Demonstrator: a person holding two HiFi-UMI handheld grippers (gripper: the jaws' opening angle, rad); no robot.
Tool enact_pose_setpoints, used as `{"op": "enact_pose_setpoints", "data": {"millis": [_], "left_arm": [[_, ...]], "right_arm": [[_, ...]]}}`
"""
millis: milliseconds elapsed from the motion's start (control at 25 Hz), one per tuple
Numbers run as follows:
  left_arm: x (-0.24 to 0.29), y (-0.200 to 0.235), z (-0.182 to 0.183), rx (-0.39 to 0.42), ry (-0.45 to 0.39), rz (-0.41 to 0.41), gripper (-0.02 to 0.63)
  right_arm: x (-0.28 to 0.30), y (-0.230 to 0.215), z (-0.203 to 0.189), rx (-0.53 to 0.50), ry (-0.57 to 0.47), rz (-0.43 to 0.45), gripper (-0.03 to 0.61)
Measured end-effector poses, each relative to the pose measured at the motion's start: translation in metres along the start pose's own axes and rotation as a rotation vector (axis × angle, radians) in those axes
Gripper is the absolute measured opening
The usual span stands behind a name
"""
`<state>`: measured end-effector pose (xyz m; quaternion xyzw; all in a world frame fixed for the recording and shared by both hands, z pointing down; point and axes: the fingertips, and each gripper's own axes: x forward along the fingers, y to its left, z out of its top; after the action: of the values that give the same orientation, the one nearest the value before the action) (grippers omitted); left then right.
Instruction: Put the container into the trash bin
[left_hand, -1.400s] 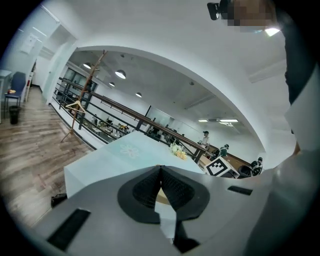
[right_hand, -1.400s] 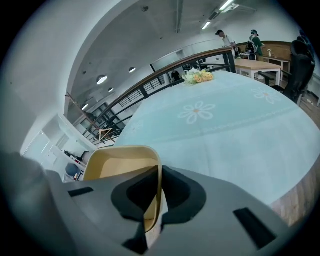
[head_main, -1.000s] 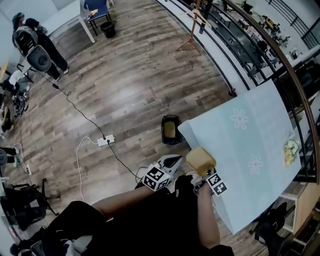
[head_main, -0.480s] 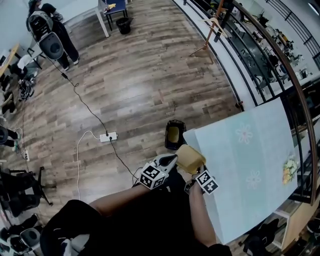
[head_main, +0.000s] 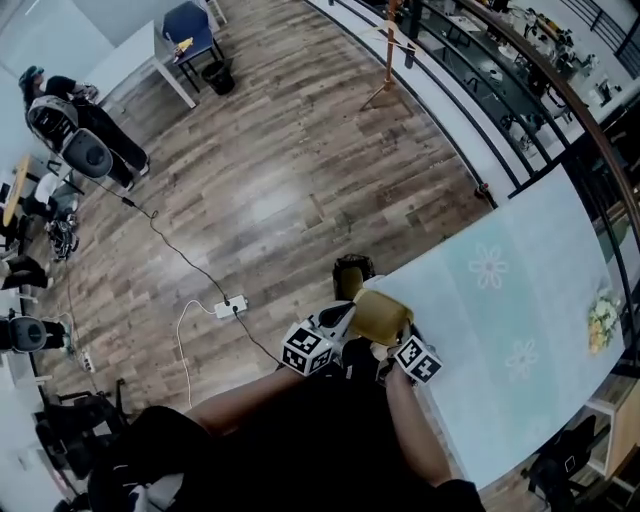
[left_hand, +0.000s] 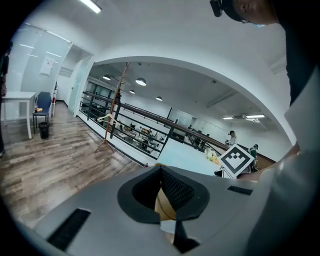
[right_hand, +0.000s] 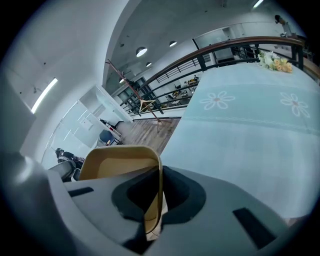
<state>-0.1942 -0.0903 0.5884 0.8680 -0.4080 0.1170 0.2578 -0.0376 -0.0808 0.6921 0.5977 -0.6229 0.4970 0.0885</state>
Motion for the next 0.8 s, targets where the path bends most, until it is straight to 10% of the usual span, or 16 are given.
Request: {"op": "enact_pose_setpoints", "data": {"millis": [360, 800], "left_arm": [[0.04, 0.044, 0.018, -0.002, 0.044, -0.008, 0.014], [0.079, 0.119, 0.024, 0.126, 0.225, -0.374, 0.014]], "right_arm": [[0.029, 0.009, 0.011, -0.007, 0.01, -0.011, 0.038], [0.068, 0.049, -0.017, 0.248, -0.061, -0.3, 0.038]]}}
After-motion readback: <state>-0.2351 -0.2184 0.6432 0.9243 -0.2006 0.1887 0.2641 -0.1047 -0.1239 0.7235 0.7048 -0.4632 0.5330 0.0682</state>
